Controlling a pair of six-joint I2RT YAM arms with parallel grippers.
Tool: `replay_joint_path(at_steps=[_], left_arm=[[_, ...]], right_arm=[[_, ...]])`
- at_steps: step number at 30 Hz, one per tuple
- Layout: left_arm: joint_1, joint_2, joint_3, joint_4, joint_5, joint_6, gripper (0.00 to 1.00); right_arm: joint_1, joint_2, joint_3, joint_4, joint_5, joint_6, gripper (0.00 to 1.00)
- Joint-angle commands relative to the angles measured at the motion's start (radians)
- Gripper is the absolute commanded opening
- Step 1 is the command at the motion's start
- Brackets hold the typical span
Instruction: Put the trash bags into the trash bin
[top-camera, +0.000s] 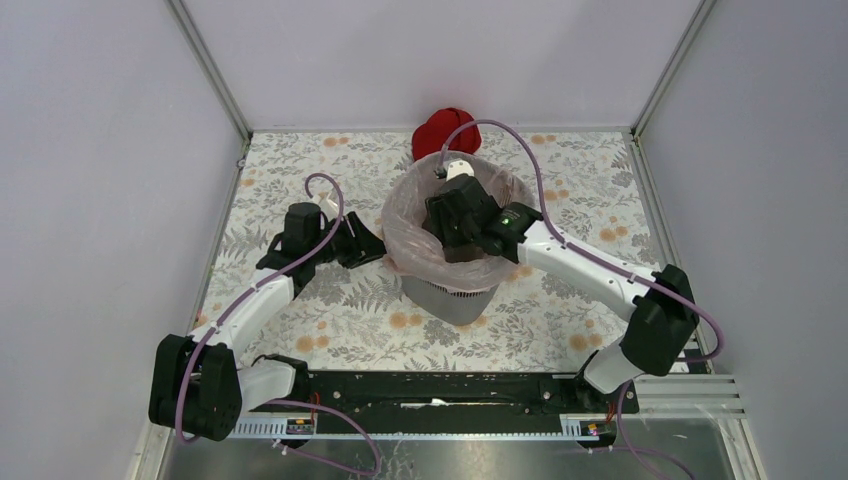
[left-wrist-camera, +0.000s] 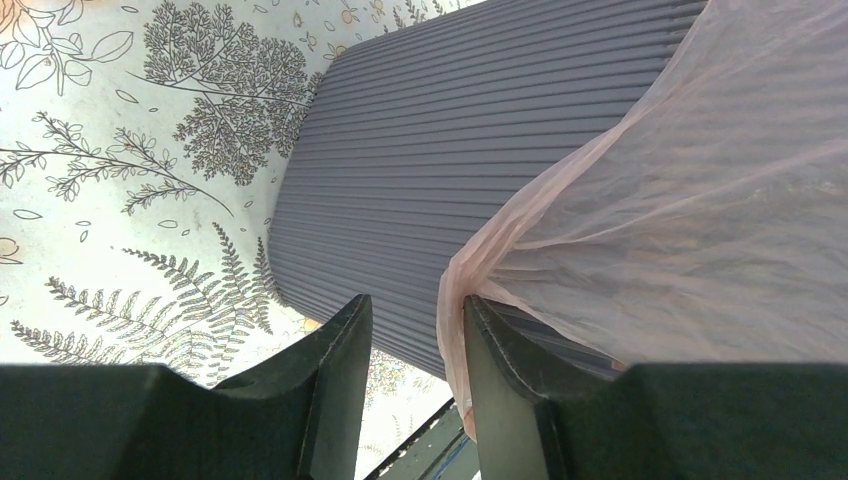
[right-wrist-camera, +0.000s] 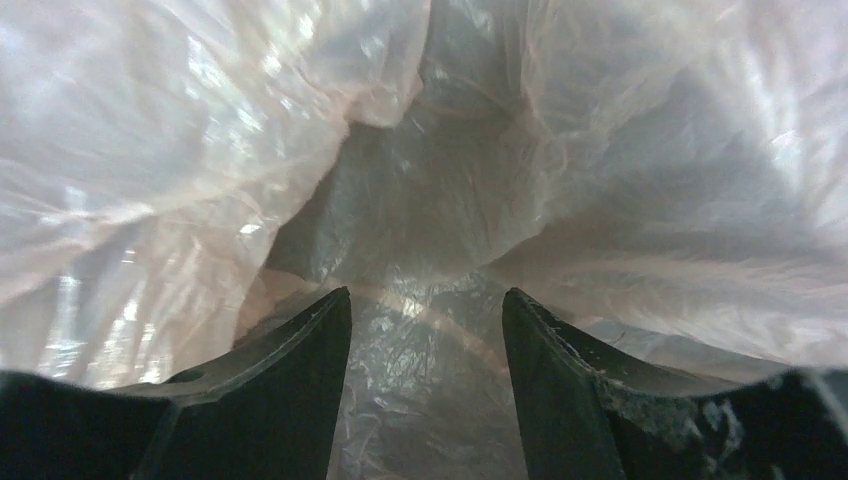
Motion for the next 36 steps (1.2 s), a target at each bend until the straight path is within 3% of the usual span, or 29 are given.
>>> replay_joint_path(at_steps=[1, 4, 9, 14, 21, 33, 36], left_arm=[[-0.006, -0.005, 0.001, 0.056, 0.000, 0.011, 0.43], [-0.009, -0.003, 0.008, 0.055, 0.001, 0.011, 0.43], [-0.012, -0.017, 0.006, 0.051, 0.003, 0.007, 0.43], [-0.014, -0.040, -0.002, 0.036, -0.013, 0.007, 0.43], [-0.019, -0.040, -0.003, 0.037, -0.033, 0.007, 0.43], [-0.023, -0.040, 0.019, -0.009, -0.069, 0.039, 0.43], [-0.023, -0.061, 0.061, -0.098, -0.154, 0.079, 0.56]], right_arm=[[0.007, 0.032, -0.047, 0.029, -0.032, 0.020, 0.64], [0.006, 0.092, -0.067, 0.097, -0.026, 0.016, 0.63], [0.006, 0.200, -0.062, 0.163, -0.027, 0.012, 0.42], [0.006, 0.194, -0.087, 0.193, -0.050, 0.038, 0.40], [0.005, 0.093, -0.006, 0.075, -0.021, 0.050, 0.62], [0.004, 0.010, 0.087, 0.021, 0.073, 0.025, 0.79], [0.004, -0.024, 0.151, -0.008, 0.078, -0.001, 0.86]])
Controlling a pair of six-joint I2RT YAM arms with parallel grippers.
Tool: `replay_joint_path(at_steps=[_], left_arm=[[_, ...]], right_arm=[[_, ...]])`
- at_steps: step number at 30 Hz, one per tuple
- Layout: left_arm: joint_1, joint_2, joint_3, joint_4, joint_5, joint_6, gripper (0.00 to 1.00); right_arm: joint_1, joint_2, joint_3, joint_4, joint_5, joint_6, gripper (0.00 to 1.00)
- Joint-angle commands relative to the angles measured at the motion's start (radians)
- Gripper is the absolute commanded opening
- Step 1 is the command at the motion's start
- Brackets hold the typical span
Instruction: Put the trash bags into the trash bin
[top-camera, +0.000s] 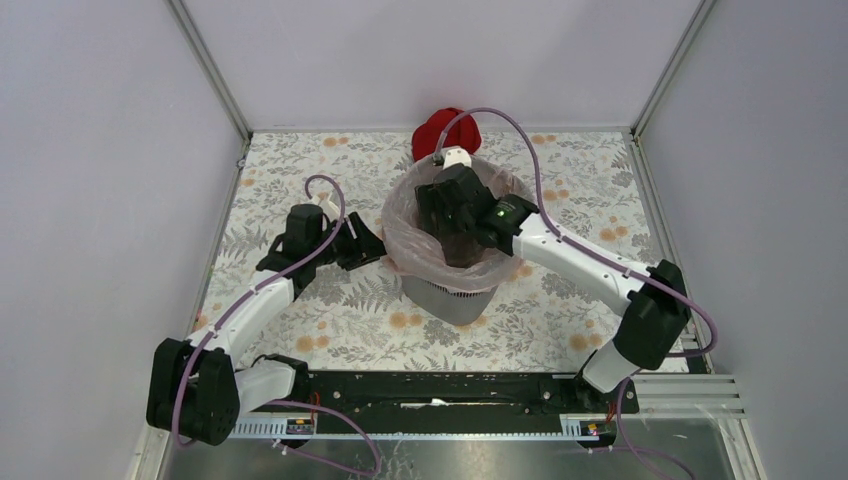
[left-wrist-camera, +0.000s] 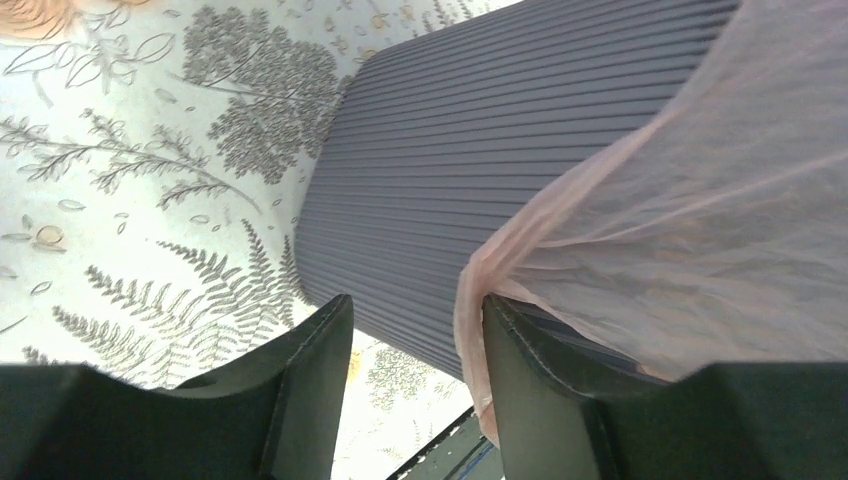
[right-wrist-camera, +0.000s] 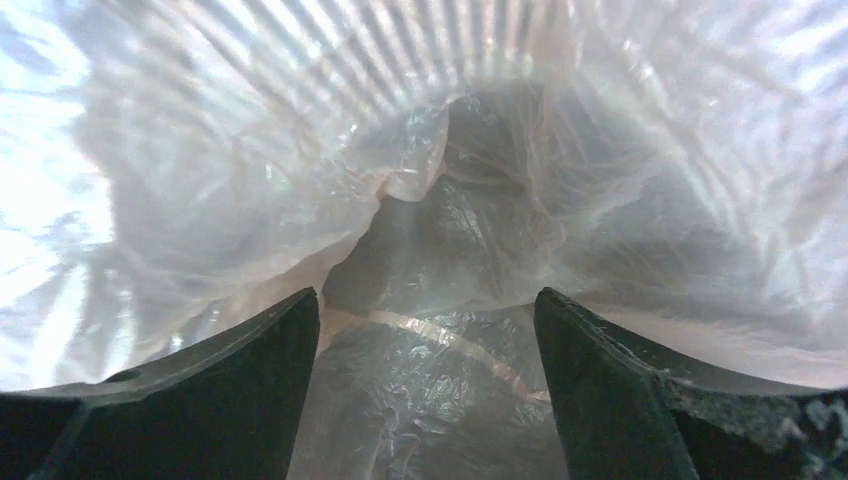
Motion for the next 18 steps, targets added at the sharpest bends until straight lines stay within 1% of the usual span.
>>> replay_joint_path(at_steps=[1, 3, 6, 8, 9, 11, 13, 15, 16, 17, 18], left_arm=[[-0.004, -0.053, 0.081, -0.118, -0.139, 0.072, 0.61], [0.004, -0.078, 0.126, -0.190, -0.204, 0.103, 0.68], [0.030, -0.128, 0.225, -0.327, -0.320, 0.152, 0.75], [0.051, -0.187, 0.281, -0.391, -0.396, 0.160, 0.80], [0.058, -0.215, 0.306, -0.408, -0.425, 0.159, 0.86], [0.061, -0.262, 0.353, -0.424, -0.458, 0.156, 0.90], [0.061, -0.290, 0.401, -0.425, -0.451, 0.146, 0.91], [0.061, -0.291, 0.457, -0.424, -0.417, 0.140, 0.94], [0.061, -0.287, 0.488, -0.417, -0.378, 0.138, 0.98], [0.061, -0.281, 0.517, -0.409, -0.342, 0.138, 0.99], [0.061, -0.273, 0.548, -0.397, -0.305, 0.138, 0.99]], right_arm=[[0.004, -0.087, 0.127, -0.056, 0.043, -0.041, 0.88], [0.005, -0.127, 0.171, -0.078, 0.035, -0.069, 0.93], [0.005, -0.213, 0.217, -0.098, 0.013, -0.122, 0.99], [0.005, -0.297, 0.223, -0.103, 0.000, -0.152, 1.00], [0.005, -0.336, 0.219, -0.103, 0.001, -0.163, 1.00], [0.004, -0.410, 0.209, -0.104, 0.012, -0.185, 1.00], [0.005, -0.480, 0.190, -0.111, 0.055, -0.205, 1.00], [0.004, -0.544, 0.134, -0.091, 0.182, -0.225, 1.00], [0.005, -0.572, 0.089, -0.065, 0.260, -0.243, 1.00], [-0.001, -0.586, 0.045, -0.034, 0.321, -0.266, 1.00], [-0.017, -0.583, 0.024, -0.029, 0.349, -0.274, 1.00]])
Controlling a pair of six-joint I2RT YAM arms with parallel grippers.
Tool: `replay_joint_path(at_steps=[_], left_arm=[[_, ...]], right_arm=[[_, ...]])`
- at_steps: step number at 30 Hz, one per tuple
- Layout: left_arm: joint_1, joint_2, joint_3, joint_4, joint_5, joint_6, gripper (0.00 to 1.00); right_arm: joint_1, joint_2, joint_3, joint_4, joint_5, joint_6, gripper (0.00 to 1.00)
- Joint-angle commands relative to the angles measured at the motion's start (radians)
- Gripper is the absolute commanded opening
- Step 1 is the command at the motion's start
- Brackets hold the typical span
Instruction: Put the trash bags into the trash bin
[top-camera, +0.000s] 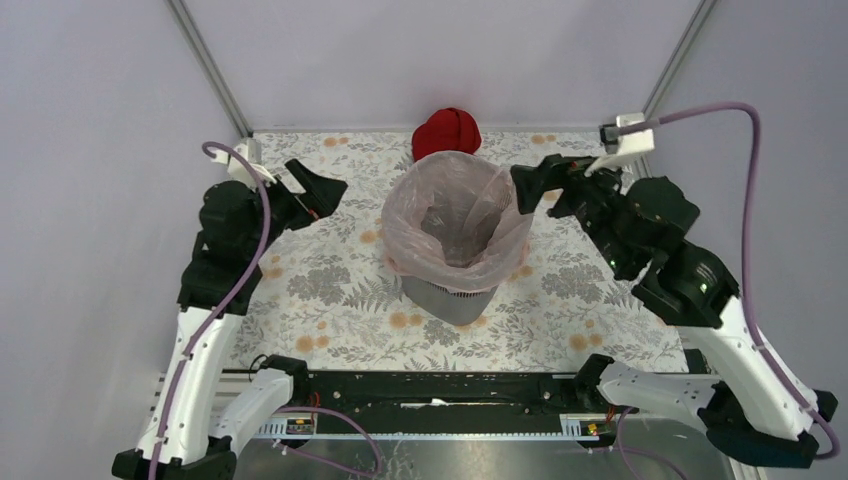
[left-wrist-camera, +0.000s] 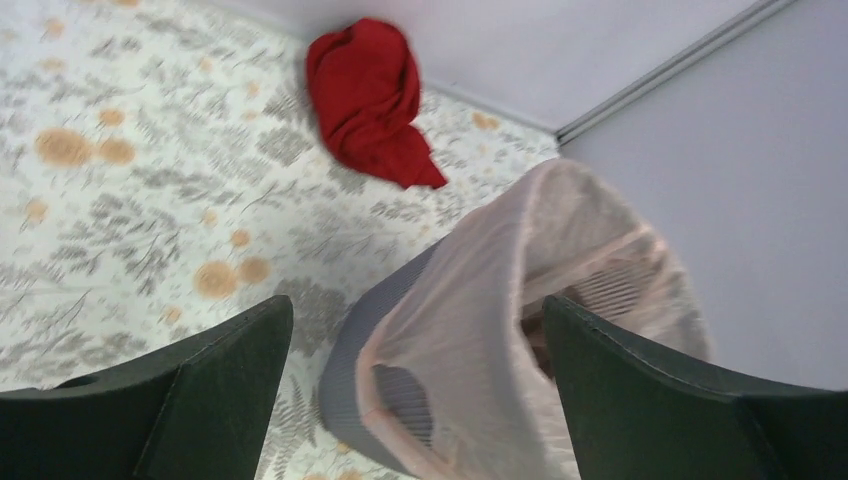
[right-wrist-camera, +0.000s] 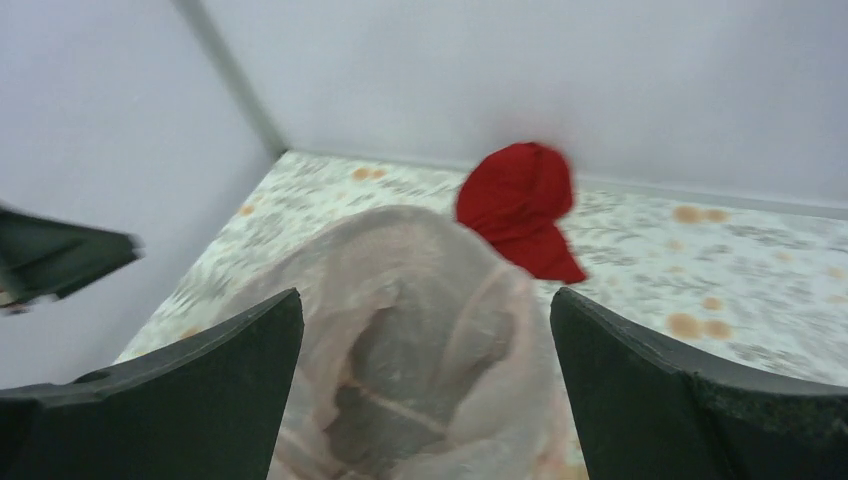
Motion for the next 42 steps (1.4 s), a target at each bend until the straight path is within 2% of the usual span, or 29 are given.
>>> replay_joint_path(at_steps=[1, 3, 6, 7, 11, 14, 18, 21, 23, 27, 32, 37, 42], left_arm=[[0.000, 0.028, 0.142, 0.027, 0.119, 0.007, 0.99], [-0.001, 0.044, 0.191, 0.060, 0.198, 0.007, 0.99], [-0.002, 0.061, 0.236, 0.092, 0.304, 0.004, 0.99], [-0.002, 0.061, 0.239, 0.101, 0.330, 0.004, 0.99], [-0.002, 0.016, 0.213, 0.113, 0.372, 0.019, 0.99], [-0.002, -0.037, 0.175, 0.117, 0.366, 0.029, 0.99], [-0.002, -0.054, 0.133, 0.139, 0.397, 0.021, 0.99], [-0.002, -0.058, 0.101, 0.189, 0.419, -0.006, 0.99], [-0.002, -0.058, 0.087, 0.222, 0.429, -0.028, 0.99], [-0.002, -0.063, 0.099, 0.231, 0.436, -0.041, 0.99], [-0.002, -0.104, 0.144, 0.160, 0.401, -0.010, 0.99], [-0.002, -0.134, 0.207, 0.086, 0.346, 0.041, 0.99], [-0.002, -0.145, 0.286, 0.041, 0.309, 0.078, 0.99]], right_arm=[[-0.062, 0.008, -0.103, 0.007, 0.194, -0.071, 1.00], [-0.219, 0.054, -0.071, -0.046, 0.022, 0.027, 1.00], [-0.502, 0.102, -0.085, -0.013, -0.382, 0.177, 1.00], [-0.549, 0.117, -0.091, 0.012, -0.477, 0.216, 1.00], [-0.594, 0.172, -0.117, 0.054, -0.658, 0.317, 1.00], [-0.599, 0.152, -0.237, 0.127, -0.777, 0.390, 1.00], [-0.589, 0.131, -0.338, 0.121, -0.809, 0.384, 0.97], [-0.575, 0.149, -0.374, 0.180, -0.905, 0.380, 0.87], [-0.519, 0.184, -0.376, 0.230, -0.946, 0.361, 0.85], [-0.355, 0.295, -0.307, 0.219, -0.893, 0.283, 0.80], [-0.218, 0.388, -0.318, 0.373, -0.878, 0.378, 0.77], [-0.097, 0.557, -0.197, 0.449, -0.843, 0.378, 0.77], [-0.045, 0.679, -0.035, 0.405, -0.848, 0.354, 0.78]])
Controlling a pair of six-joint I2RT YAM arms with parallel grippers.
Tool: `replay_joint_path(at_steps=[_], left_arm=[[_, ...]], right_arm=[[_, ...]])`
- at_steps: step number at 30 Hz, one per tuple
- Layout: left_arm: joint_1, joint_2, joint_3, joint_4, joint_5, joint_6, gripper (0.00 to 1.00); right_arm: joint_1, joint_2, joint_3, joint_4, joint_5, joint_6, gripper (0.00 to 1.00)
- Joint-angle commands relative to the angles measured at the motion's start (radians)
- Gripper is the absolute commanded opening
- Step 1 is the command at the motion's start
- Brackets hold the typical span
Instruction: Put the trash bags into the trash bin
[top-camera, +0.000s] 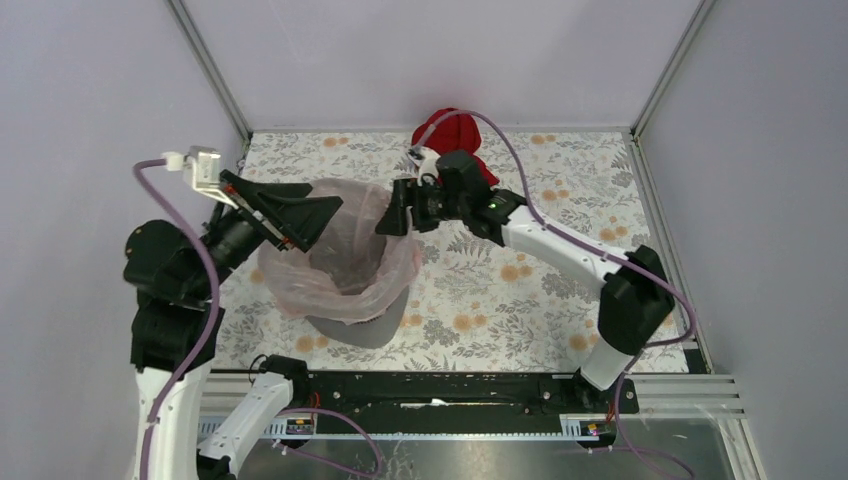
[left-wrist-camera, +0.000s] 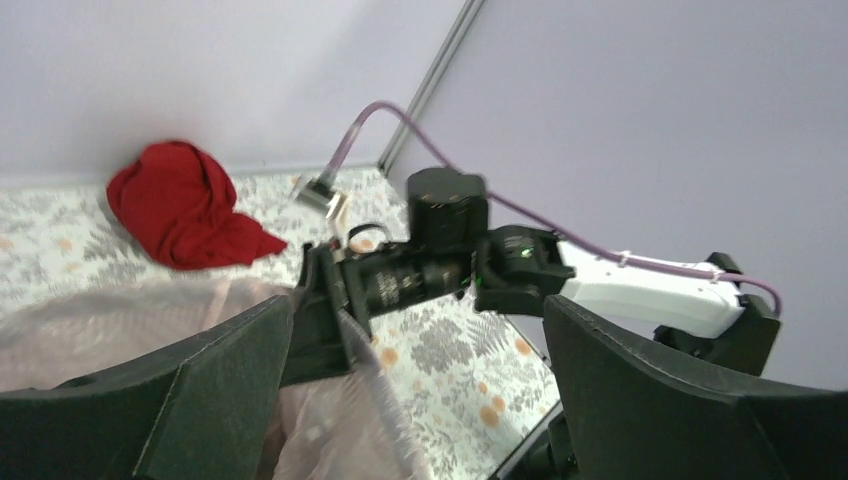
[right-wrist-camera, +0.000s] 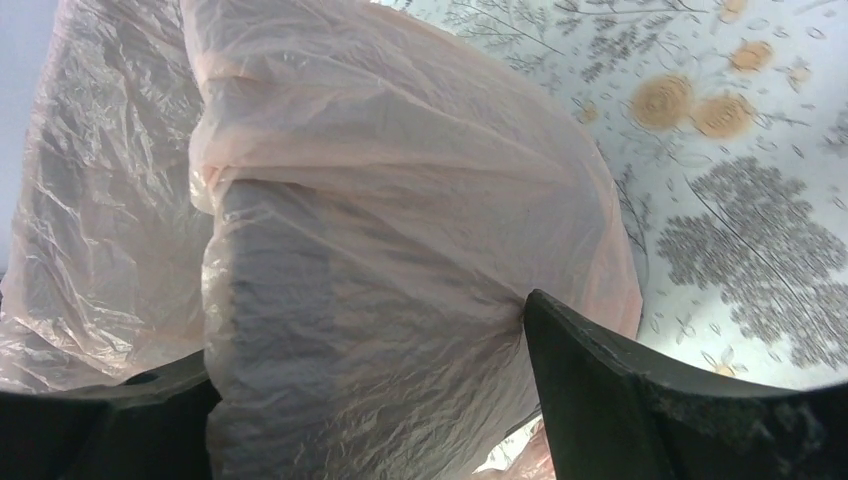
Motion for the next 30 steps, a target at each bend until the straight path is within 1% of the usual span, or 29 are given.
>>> replay_joint_path(at_steps=[1, 3, 5, 6, 9, 13, 15, 19, 22, 24, 27, 30], left_arm=[[-0.001, -0.013, 0.091, -0.021, -0.051, 0.053, 0.99], [-0.001, -0.017, 0.100, -0.023, -0.062, 0.058, 0.99], [-0.001, -0.013, 0.103, -0.023, -0.070, 0.064, 0.99], [-0.001, -0.008, 0.104, -0.022, -0.072, 0.065, 0.99], [-0.001, 0.008, 0.098, -0.012, -0.072, 0.064, 0.99], [-0.001, 0.026, 0.104, -0.001, -0.081, 0.073, 0.99], [-0.001, 0.038, 0.134, -0.007, -0.093, 0.084, 0.99], [-0.001, 0.068, 0.218, -0.020, -0.134, 0.106, 0.99], [-0.001, 0.065, 0.242, -0.001, -0.205, 0.118, 0.99], [-0.001, 0.061, 0.245, 0.016, -0.228, 0.131, 0.99], [-0.001, 0.067, 0.257, 0.017, -0.251, 0.147, 0.99], [-0.001, 0.077, 0.266, 0.022, -0.267, 0.154, 0.99]], right_arm=[[0.039, 0.048, 0.144, 0.018, -0.006, -0.012, 0.80], [0.039, 0.042, 0.200, -0.033, 0.013, -0.012, 0.87], [0.039, 0.021, 0.257, -0.093, 0.048, -0.024, 0.97], [0.038, 0.010, 0.288, -0.129, 0.069, -0.033, 0.99], [0.031, -0.026, 0.385, -0.246, 0.151, -0.062, 1.00], [0.014, -0.112, 0.414, -0.351, 0.264, -0.115, 1.00], [0.012, -0.166, 0.423, -0.404, 0.334, -0.160, 1.00], [0.012, -0.335, 0.385, -0.444, 0.410, -0.237, 1.00], [0.011, -0.485, 0.327, -0.456, 0.559, -0.267, 1.00], [0.012, -0.561, 0.320, -0.485, 0.672, -0.286, 1.00], [0.011, -0.642, 0.323, -0.524, 0.794, -0.320, 1.00], [0.011, -0.689, 0.329, -0.558, 0.826, -0.343, 1.00]])
